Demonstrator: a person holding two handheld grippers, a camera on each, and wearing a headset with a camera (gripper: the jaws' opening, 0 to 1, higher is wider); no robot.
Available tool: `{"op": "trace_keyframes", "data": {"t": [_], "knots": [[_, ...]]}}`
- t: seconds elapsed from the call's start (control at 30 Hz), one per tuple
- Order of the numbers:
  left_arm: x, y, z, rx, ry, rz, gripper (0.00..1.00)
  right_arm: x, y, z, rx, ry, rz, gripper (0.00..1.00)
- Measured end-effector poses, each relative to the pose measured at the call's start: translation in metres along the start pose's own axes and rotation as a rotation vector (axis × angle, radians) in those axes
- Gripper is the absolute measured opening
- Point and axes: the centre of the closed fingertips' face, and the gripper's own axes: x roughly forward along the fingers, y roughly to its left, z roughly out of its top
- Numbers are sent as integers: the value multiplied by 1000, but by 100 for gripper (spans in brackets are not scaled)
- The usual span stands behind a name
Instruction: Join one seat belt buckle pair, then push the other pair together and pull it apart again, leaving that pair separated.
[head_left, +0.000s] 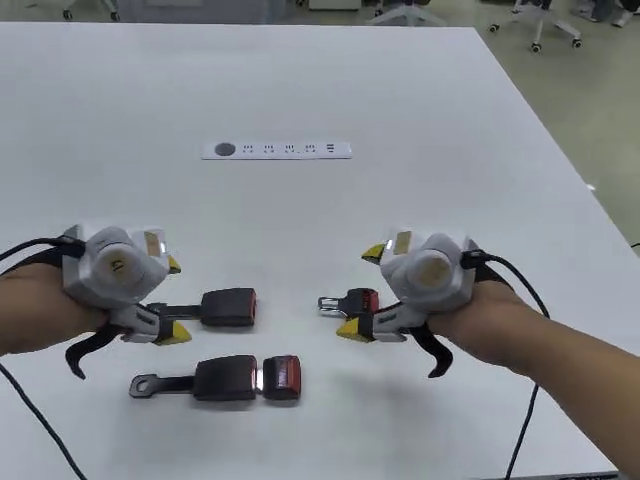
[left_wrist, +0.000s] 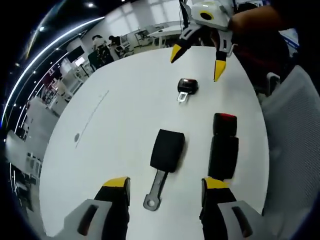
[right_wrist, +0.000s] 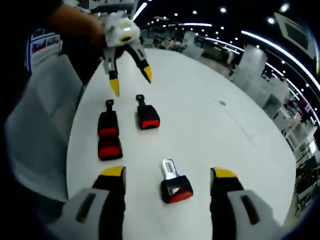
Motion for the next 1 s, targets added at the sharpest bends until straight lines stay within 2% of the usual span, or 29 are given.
{"op": "trace_keyframes", "data": {"t": [0.1, 0.2, 0.33, 0.4, 0.5, 0.53, 0.6, 0.7, 0.77, 0.87, 0.9, 0.93, 1.0], "knots": [[-29, -21, -3, -37, -23, 16, 61, -11, 8, 0, 41, -25, -13, 74], [-48, -32, -9, -71, -38, 45, 68, -24, 17, 1, 72, -56, -29, 80], [-64, -41, -21, -111, -41, 76, 77, -40, 24, -5, 100, -59, -43, 87], [-70, -46, -29, -129, -28, 94, 83, -47, 30, -12, 126, -50, -44, 91], [-79, -50, -38, -142, -29, 114, 91, -57, 36, -22, 146, -44, -53, 96], [-82, -50, -42, -168, -29, 130, 93, -59, 38, -26, 162, -40, -57, 98], [-85, -46, -48, -204, -43, 180, 98, -63, 41, -31, 178, -40, -64, 100], [-84, -48, -60, -229, -32, 200, 100, -63, 40, -39, 205, -27, -99, 100], [-84, -51, -65, -237, -22, 208, 100, -63, 41, -39, 239, -28, -102, 100], [-84, -55, -66, -261, -23, 203, 100, -61, 42, -38, 255, -26, -109, 100], [-82, -58, -69, -245, -5, 207, 100, -61, 42, -36, 259, -31, -113, 100], [-81, -60, -73, -197, 27, 205, 100, -60, 41, -35, 260, -34, -115, 100], [-78, -66, -74, -198, 29, 186, 100, -59, 41, -33, 264, -36, -118, 100]]}}
